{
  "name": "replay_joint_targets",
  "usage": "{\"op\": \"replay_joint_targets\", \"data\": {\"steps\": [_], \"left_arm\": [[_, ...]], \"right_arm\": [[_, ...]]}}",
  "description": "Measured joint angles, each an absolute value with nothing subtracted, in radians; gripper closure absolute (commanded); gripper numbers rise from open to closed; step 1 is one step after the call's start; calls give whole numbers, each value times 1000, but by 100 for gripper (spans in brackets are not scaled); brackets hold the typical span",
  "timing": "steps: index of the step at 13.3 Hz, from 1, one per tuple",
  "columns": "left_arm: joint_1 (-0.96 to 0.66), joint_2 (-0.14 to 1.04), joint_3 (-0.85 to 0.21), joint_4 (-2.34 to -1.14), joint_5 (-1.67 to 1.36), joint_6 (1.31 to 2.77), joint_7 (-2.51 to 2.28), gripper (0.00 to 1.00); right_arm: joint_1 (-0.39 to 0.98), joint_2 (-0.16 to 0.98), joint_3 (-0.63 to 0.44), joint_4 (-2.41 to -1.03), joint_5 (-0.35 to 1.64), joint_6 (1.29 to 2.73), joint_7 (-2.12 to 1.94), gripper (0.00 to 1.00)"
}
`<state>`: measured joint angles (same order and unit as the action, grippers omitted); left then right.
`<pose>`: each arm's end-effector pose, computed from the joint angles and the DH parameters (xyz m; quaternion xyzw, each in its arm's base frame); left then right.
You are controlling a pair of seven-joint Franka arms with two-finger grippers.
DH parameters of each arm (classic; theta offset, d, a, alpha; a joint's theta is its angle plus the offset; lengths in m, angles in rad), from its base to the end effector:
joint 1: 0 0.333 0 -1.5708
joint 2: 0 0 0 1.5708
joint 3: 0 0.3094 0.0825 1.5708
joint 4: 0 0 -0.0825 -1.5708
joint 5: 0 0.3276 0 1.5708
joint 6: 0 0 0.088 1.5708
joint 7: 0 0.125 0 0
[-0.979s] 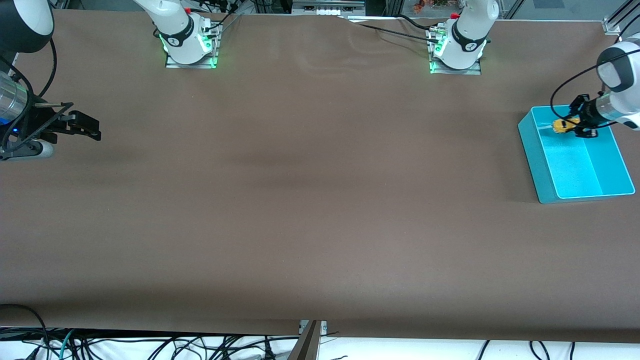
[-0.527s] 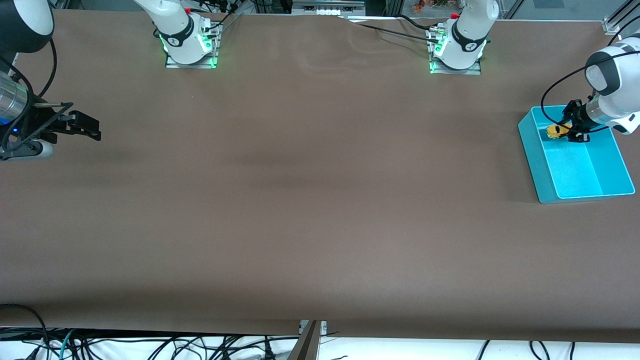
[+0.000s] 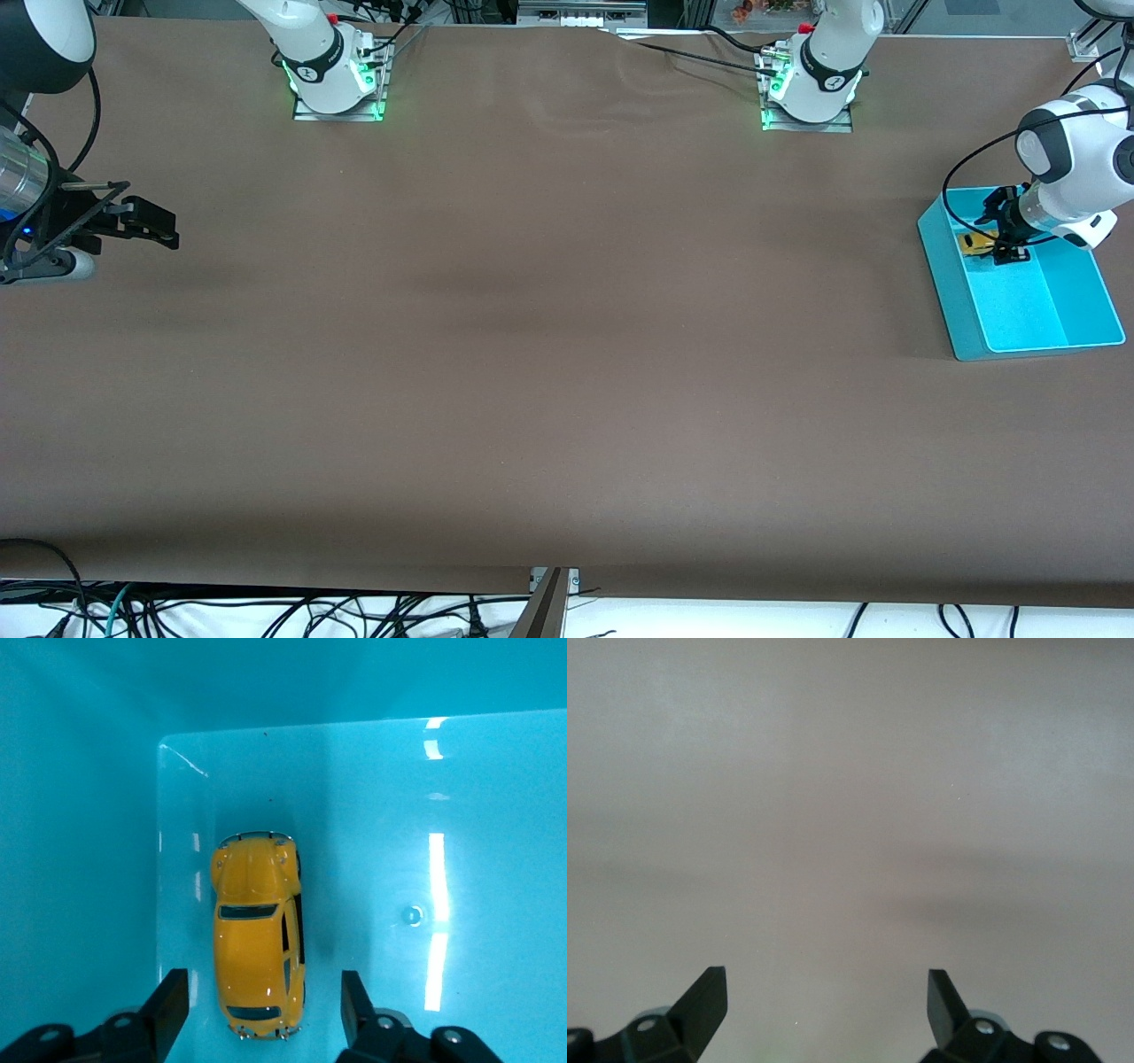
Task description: Wind and store yellow beetle car
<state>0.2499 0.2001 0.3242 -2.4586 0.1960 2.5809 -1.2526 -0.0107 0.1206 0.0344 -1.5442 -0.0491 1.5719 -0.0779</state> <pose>0.3740 0.2437 0.2411 -0.6748 -0.7326 0.0071 0.0882 0.5291 0.0054 0.5491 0.9973 0.0518 -0.0470 0.0212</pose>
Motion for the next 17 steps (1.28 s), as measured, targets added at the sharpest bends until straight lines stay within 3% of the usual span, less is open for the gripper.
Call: {"op": "replay_joint_targets", "data": {"steps": [3,7,10,13,17], "left_arm": [[224,155,324,-2391,196,2490,-1253,0],[177,99,323,-2145,196,2128,-1253,0],[82,65,320,-1993,181,1936,-1258,0],[-5,-9,276,-1945,170,1861,-1270,0],[-17,-83,129,-1933,139,1826,-1111,0]], "right_arm": [[-11,121,34,-1544,-49,1572,-78,0],[-11,121,34,-1544,-49,1572,-77,0],[-11,121,34,-1544,-49,1572,-75,0],[-11,122,34,-1544,-49,1572,-68,0],[-11,124,34,-1544,-49,1573,-21,0]]}}
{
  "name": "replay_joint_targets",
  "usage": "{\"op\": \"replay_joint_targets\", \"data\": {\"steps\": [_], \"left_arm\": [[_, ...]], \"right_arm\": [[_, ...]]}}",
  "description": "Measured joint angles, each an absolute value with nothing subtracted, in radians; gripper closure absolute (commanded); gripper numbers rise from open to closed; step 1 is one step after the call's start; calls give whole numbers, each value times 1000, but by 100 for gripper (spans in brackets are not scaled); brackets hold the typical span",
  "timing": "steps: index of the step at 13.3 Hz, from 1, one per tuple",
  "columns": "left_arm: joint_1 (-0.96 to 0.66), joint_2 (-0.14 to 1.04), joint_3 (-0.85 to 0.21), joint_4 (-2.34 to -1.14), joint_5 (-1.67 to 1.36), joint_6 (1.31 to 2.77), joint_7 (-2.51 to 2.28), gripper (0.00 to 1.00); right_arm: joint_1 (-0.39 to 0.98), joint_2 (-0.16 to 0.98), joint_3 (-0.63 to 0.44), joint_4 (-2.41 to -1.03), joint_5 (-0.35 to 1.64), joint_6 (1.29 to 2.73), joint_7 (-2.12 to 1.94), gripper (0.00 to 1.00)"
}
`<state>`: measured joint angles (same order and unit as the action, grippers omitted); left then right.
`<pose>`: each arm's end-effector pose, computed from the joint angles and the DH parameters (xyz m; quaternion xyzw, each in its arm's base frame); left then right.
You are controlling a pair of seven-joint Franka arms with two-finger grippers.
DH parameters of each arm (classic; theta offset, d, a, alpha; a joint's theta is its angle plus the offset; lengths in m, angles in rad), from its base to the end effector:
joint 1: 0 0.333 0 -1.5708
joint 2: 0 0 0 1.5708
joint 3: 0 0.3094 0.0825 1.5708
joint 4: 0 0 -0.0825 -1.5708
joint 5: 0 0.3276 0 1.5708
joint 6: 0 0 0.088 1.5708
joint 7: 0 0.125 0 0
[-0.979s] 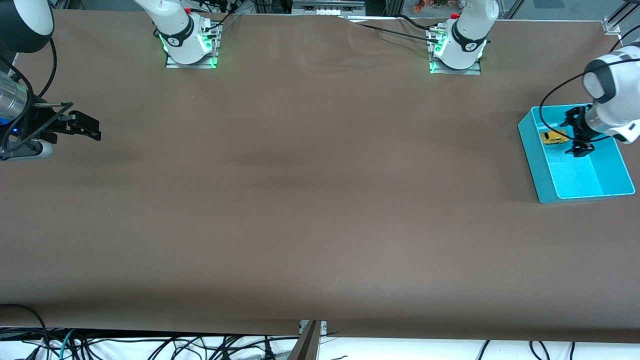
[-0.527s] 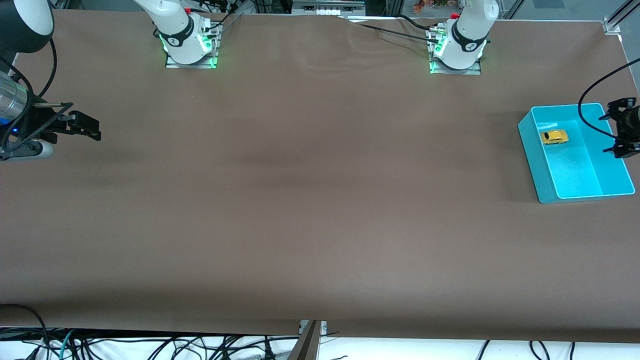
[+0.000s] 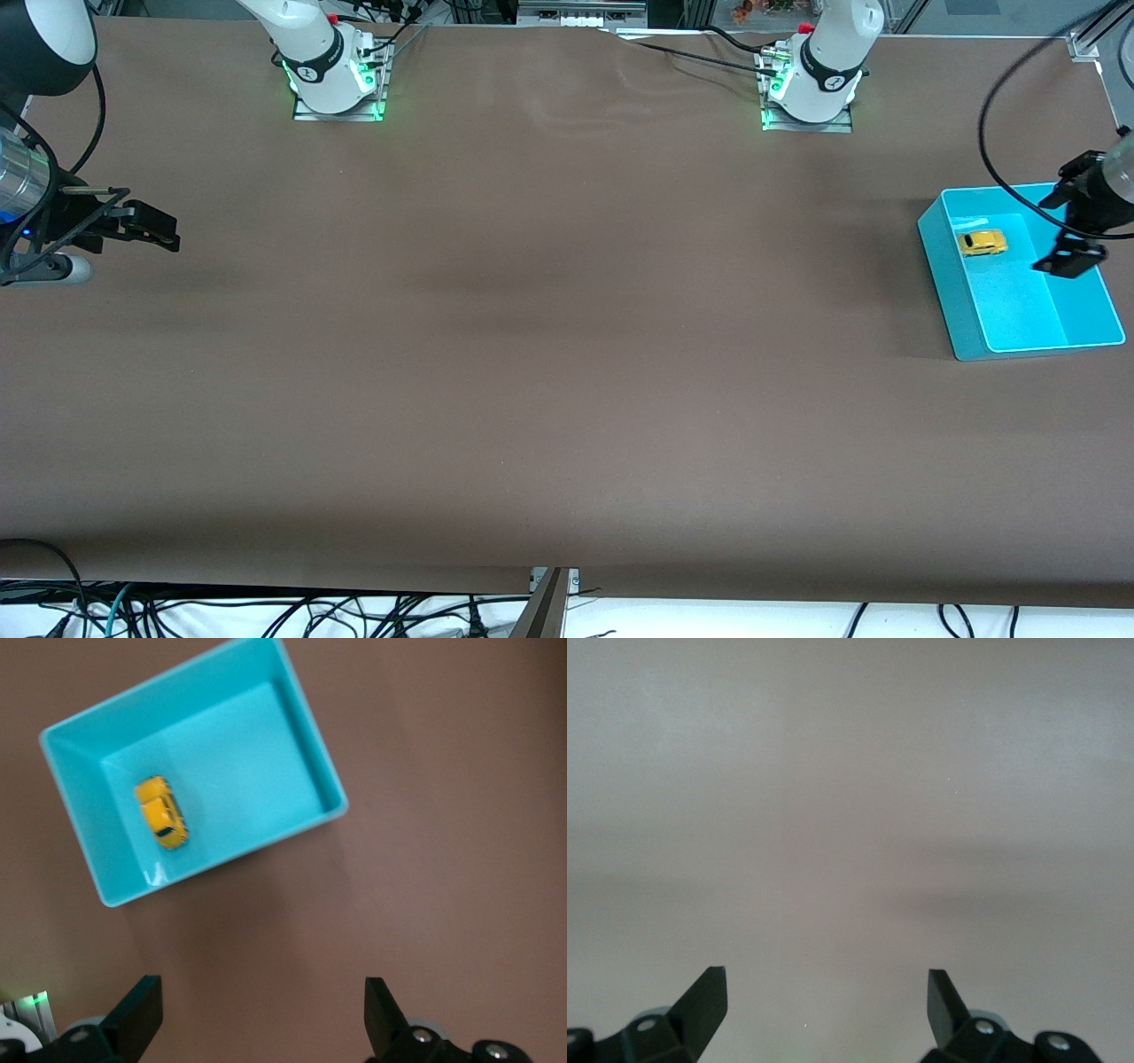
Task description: Wind and store yellow beetle car
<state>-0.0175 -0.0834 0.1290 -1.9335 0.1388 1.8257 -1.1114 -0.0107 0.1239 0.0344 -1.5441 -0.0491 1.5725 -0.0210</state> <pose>0.4747 0.0686 0.5105 -0.8277 -0.5576 -0.0186 0.0600 0.5299 0.0054 0.5475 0.9983 0.0235 -0.0477 0.0224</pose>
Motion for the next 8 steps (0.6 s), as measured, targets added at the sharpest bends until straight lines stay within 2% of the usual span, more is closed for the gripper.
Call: {"op": "replay_joint_targets", "data": {"steps": [3,8], "left_arm": [[-19,-92,22,-1902,132,1781,-838,0],[-18,-115,6,-1828,85,1699,-466,0]], "right_arm": [[-11,125,34,-1544,-49,1573,-18,0],[-11,125,34,-1544,-49,1573,-18,0]]}}
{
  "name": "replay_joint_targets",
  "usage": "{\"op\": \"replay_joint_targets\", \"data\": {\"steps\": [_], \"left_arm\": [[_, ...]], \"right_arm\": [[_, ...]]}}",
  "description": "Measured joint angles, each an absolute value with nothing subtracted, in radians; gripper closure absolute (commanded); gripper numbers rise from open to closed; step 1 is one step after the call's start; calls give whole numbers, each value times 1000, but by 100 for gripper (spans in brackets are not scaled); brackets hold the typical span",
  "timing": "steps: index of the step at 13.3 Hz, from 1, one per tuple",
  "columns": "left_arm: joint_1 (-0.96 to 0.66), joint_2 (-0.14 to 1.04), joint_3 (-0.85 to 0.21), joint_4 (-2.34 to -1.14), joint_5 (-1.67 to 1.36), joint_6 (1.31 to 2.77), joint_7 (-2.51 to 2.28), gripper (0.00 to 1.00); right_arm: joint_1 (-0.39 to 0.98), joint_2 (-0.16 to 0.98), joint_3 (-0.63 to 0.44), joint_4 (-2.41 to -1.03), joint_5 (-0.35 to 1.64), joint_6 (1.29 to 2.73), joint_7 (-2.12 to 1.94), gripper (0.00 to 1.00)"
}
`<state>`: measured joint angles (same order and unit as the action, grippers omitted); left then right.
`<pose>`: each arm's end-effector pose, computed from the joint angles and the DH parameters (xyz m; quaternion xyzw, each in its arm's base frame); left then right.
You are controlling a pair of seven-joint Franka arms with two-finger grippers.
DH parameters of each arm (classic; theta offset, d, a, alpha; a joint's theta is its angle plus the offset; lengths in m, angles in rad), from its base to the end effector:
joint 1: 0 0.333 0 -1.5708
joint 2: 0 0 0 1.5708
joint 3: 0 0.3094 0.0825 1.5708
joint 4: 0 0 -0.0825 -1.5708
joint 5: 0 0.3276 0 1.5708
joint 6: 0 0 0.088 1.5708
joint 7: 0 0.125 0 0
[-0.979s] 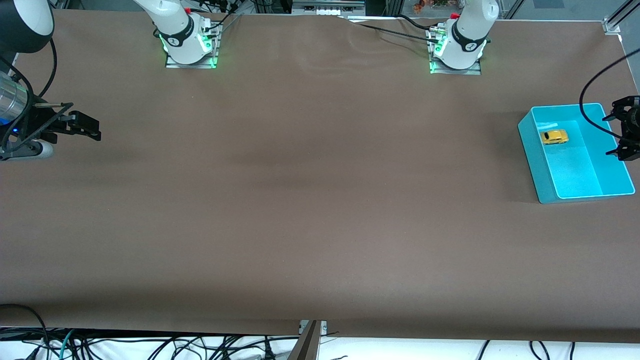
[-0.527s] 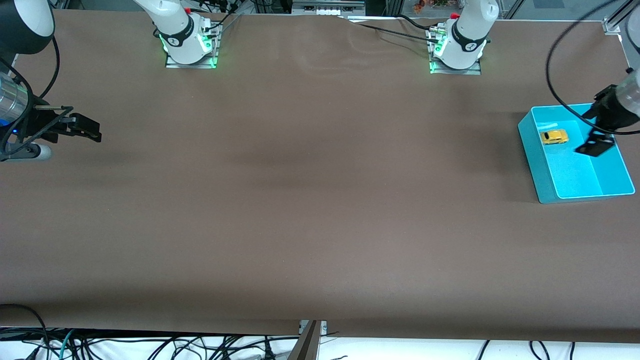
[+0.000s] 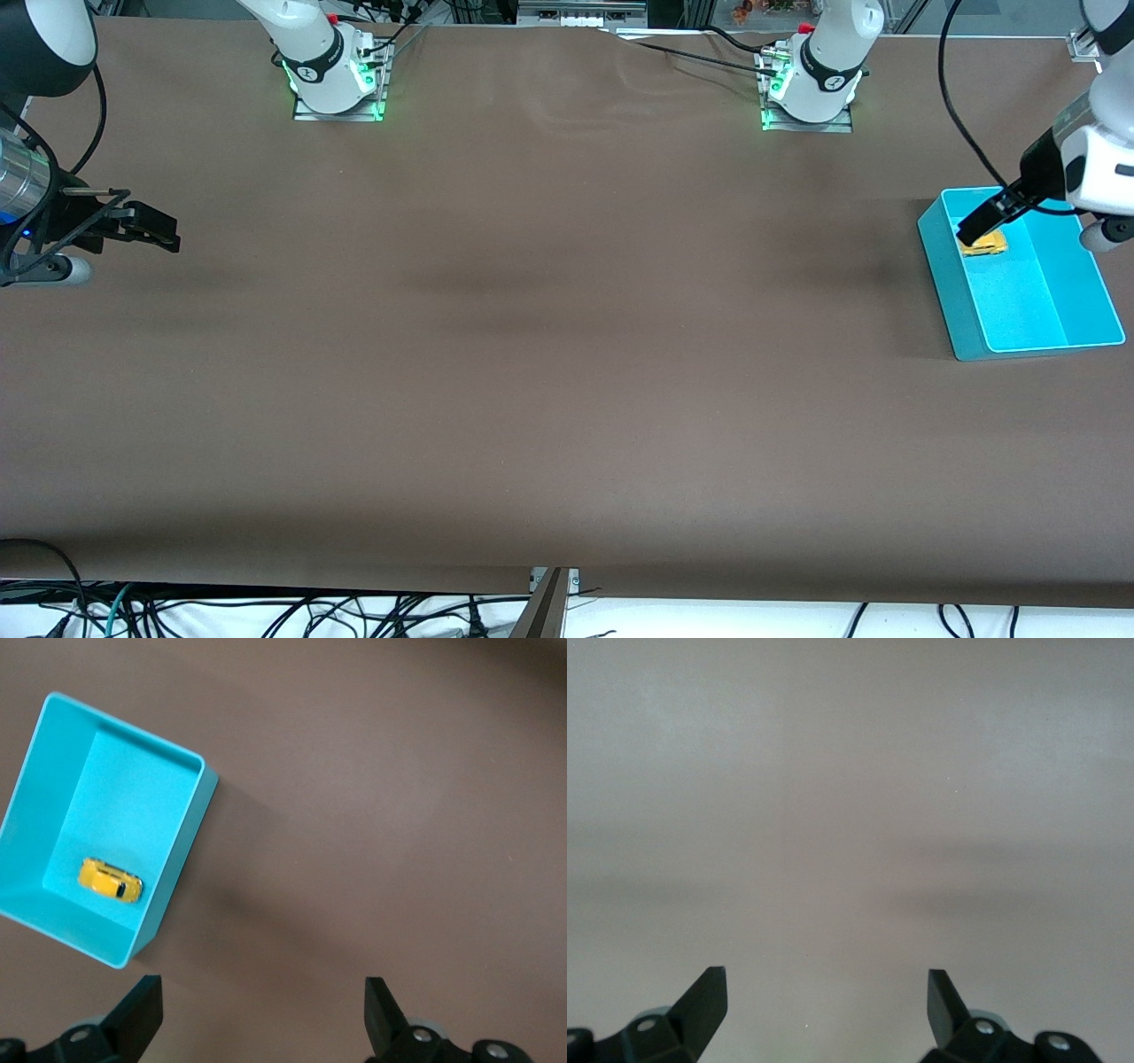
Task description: Wind and store yellow beetle car
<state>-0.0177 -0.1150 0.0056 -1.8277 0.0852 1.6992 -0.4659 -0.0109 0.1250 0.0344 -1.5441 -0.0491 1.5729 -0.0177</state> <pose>0.4689 0.0040 0.5594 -0.9748 -0.2191 -0.0034 0.0423 0.5302 0.0053 0.5469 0.9984 0.0218 -0.0480 0.0225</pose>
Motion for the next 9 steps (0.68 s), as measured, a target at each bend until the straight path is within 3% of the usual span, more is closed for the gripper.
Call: {"op": "replay_joint_targets", "data": {"steps": [9], "left_arm": [[24,-110,1,-1738,43,1587,-230,0]], "right_arm": [[-11,132,34,-1544,-49,1574,-18,0]]}}
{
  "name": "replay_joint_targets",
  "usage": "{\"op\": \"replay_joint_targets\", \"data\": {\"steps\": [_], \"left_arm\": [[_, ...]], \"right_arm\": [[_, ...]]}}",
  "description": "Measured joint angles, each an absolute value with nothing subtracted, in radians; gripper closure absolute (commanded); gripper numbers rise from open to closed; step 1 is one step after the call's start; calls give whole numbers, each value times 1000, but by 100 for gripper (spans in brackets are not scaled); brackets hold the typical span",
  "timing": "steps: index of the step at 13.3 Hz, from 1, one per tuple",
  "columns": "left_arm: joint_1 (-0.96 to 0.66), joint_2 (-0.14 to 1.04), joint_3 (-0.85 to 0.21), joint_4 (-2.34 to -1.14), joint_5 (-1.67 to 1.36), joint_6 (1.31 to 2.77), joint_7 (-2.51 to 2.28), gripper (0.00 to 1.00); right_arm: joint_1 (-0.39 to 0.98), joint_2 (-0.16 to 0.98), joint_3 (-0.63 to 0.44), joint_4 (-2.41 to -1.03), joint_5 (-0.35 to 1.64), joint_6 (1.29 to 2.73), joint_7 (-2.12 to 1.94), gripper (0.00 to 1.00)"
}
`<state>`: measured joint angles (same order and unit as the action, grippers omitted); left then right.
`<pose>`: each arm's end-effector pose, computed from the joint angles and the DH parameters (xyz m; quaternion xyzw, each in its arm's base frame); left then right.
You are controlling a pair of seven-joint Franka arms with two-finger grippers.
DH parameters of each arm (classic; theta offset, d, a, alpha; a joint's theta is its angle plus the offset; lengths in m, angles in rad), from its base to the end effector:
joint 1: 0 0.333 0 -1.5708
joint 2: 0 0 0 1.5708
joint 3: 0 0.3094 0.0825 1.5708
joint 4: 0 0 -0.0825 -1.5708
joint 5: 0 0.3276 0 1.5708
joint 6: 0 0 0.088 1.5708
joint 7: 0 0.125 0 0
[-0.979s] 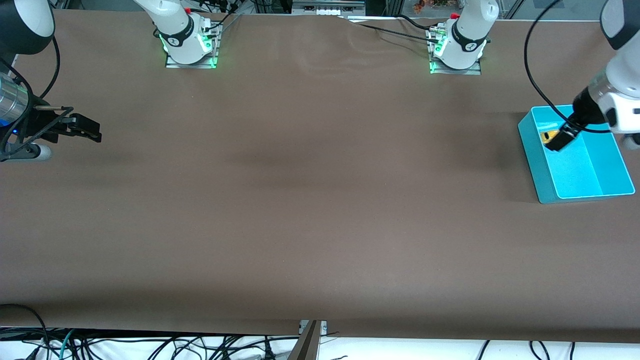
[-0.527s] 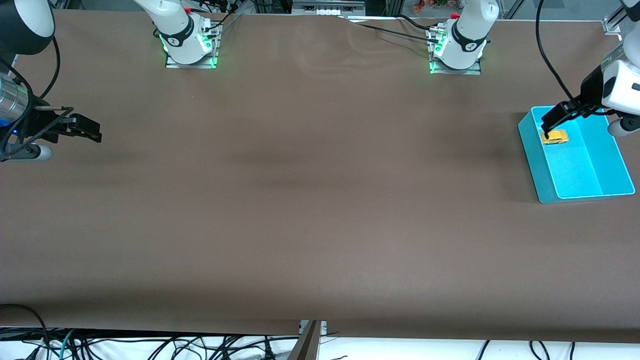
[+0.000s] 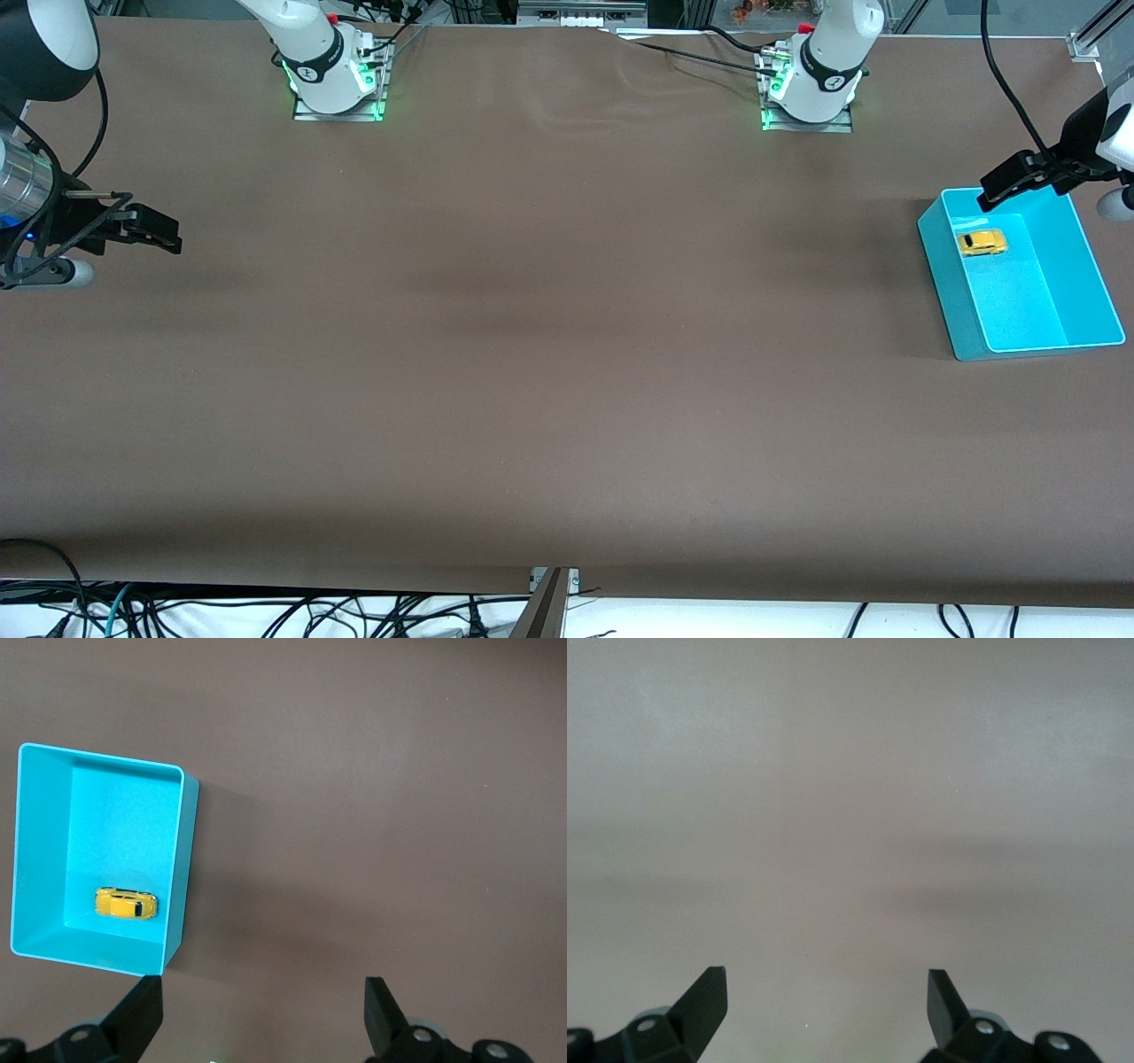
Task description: Wind and store yellow beetle car
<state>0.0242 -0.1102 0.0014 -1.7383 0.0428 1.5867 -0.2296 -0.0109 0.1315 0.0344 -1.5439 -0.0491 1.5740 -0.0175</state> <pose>0.4622 0.0172 0.5848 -0.9915 -0.1264 0.0184 0.0233 0.5317 0.0053 0.5436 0.9982 0.0218 -0.0506 0.0224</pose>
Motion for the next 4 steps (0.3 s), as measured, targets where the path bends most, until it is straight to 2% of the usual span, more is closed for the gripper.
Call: {"op": "replay_joint_targets", "data": {"steps": [4], "left_arm": [[24,-86,-2,-1709,43,1584,-230,0]], "right_arm": [[-11,132,34,-1544,-49,1575,-18,0]]}}
